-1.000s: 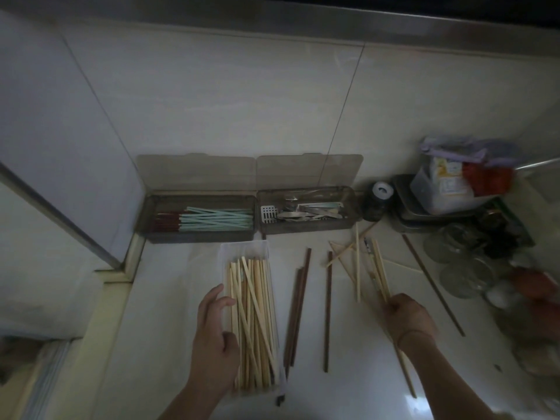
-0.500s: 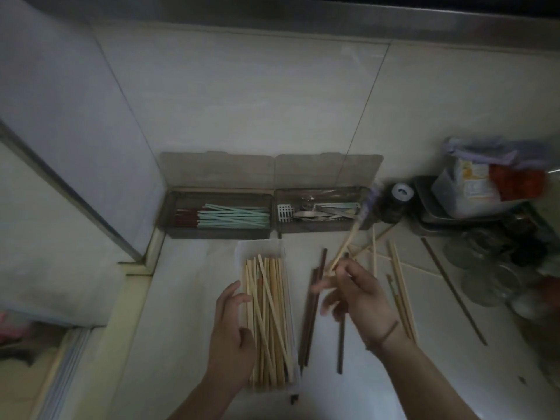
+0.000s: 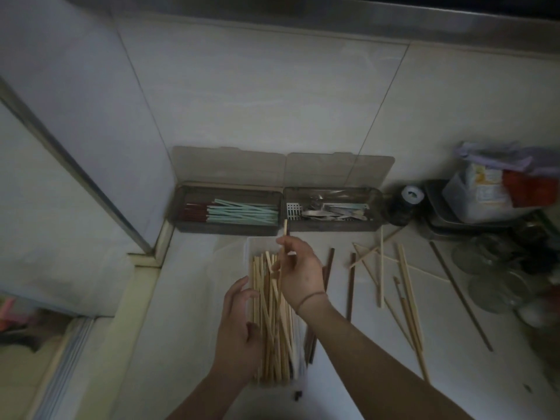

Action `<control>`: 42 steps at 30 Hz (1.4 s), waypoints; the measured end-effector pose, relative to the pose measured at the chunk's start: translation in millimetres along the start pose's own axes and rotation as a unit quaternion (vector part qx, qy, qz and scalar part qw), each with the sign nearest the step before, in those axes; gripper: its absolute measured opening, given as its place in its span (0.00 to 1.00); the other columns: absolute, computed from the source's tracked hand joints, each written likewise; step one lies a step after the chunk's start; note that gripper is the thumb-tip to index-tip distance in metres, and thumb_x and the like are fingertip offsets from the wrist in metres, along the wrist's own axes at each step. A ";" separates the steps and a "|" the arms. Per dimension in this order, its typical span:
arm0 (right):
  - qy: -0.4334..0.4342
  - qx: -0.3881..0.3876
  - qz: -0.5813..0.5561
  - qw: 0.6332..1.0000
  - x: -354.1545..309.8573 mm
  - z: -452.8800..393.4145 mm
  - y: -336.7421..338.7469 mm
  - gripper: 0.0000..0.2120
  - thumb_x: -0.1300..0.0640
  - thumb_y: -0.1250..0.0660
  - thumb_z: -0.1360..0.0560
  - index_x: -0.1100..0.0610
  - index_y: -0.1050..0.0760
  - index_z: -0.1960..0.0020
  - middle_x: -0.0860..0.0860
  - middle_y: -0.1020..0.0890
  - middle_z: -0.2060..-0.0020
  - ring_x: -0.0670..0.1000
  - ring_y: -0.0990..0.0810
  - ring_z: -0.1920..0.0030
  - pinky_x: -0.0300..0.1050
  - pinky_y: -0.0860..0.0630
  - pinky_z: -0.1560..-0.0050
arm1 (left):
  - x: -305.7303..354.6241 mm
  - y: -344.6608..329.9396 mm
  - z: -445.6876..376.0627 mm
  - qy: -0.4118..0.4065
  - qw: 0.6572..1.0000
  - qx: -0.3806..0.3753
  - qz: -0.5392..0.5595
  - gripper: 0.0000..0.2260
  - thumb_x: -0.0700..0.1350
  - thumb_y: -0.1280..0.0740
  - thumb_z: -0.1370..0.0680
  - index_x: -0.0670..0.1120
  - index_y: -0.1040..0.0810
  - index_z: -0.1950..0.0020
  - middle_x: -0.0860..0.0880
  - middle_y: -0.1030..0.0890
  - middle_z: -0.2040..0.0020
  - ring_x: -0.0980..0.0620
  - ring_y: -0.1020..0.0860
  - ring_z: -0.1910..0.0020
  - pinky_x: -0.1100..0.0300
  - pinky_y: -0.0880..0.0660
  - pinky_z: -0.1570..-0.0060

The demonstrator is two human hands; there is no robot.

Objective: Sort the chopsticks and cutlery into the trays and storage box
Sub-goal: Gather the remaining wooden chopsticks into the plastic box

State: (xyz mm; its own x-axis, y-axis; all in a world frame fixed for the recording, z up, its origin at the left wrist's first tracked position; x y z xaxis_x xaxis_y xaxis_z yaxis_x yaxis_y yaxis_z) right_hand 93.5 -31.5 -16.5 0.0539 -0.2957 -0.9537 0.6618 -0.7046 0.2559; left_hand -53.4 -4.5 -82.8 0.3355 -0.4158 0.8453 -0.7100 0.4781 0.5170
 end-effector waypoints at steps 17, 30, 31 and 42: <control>0.215 -0.119 0.281 0.928 32.6 37.1 39.5 0.10 0.57 0.39 0.23 0.53 0.20 0.47 0.45 0.19 0.53 0.40 0.23 0.53 0.30 0.28 0.48 | 6.7 3.0 -0.4 -0.003 1.000 0.007 0.022 0.27 0.31 0.44 0.38 0.48 0.28 0.42 0.47 0.32 0.31 0.71 0.38 0.31 0.81 0.41 0.41; -0.227 0.134 0.501 0.824 150.7 67.5 210.7 0.12 0.46 0.39 0.24 0.51 0.27 0.45 0.53 0.25 0.50 0.58 0.25 0.49 0.47 0.30 0.56 | 0.8 -0.4 1.3 0.000 1.000 0.000 -0.004 0.31 0.24 0.40 0.35 0.57 0.31 0.44 0.56 0.35 0.30 0.61 0.39 0.26 0.74 0.44 0.31; -0.213 0.137 0.522 0.815 151.8 72.0 209.0 0.12 0.45 0.39 0.24 0.51 0.27 0.45 0.53 0.24 0.48 0.58 0.25 0.47 0.47 0.29 0.56 | 0.8 -0.2 1.2 0.001 1.000 0.000 -0.007 0.33 0.23 0.40 0.35 0.58 0.31 0.44 0.56 0.35 0.30 0.62 0.39 0.27 0.76 0.44 0.32; -0.254 0.084 0.535 0.801 91.7 51.5 196.7 0.10 0.49 0.41 0.22 0.51 0.23 0.50 0.53 0.18 0.52 0.54 0.21 0.57 0.41 0.30 0.58 | 4.7 0.6 1.0 -0.002 1.000 0.002 -0.011 0.34 0.21 0.40 0.37 0.55 0.30 0.43 0.54 0.34 0.30 0.69 0.40 0.29 0.79 0.43 0.36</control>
State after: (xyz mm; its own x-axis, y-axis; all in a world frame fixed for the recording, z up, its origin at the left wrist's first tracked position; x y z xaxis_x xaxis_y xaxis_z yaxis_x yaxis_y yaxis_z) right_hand 190.1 -230.4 -45.6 0.1826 -0.9832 0.0021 0.3278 0.0629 0.9426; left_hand -52.8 -6.9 -78.7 0.3490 -0.4289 0.8332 -0.7046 0.4660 0.5351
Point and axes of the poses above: each hand's wrist, its own z-axis away from the middle knuckle, its own y-axis out of the back of the hand, x = y × z, the point moved 2 cm from there along -z, towards the middle knuckle
